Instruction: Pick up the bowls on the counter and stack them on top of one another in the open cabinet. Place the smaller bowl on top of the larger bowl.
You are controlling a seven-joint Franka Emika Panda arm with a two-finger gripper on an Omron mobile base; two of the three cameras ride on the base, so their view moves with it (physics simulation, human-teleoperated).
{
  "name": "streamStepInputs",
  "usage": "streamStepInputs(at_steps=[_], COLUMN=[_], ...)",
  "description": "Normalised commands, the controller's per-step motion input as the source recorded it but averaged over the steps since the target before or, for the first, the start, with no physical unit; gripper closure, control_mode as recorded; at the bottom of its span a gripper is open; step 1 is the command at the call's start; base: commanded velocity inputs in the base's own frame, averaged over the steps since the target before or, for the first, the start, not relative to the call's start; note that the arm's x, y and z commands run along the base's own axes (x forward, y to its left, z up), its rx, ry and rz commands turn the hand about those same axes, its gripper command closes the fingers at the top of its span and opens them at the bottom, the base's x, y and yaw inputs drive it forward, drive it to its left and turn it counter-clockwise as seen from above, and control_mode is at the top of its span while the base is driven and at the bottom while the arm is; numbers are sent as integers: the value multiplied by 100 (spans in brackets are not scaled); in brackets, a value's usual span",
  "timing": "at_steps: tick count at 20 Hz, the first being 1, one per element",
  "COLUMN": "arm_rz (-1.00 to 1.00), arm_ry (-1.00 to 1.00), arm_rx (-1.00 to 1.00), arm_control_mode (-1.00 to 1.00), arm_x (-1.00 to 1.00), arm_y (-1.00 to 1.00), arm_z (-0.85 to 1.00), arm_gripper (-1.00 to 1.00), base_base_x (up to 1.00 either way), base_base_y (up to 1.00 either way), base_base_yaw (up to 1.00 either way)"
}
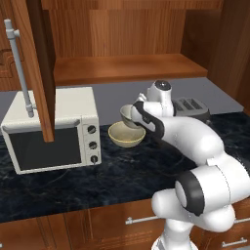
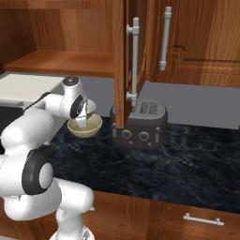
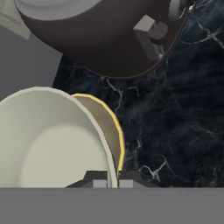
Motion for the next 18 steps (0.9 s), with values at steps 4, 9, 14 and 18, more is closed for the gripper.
streamStepInputs(at_steps=[4,9,14,18], arm_rz=[0,4,6,1], arm_ry=[2,4,3,2], arm_rx=[0,-1,0,-1], arm_control_mode=[-100,-100,-100,-100], arm_x=[10,6,2,10], arm_y=[6,0,0,0], arm_z=[-20,-13,-10,-14], arm_gripper=[100,100,100,100], base_base_x=[0,0,0,0], base_base_y=[0,0,0,0], base_base_yaw=[0,0,0,0])
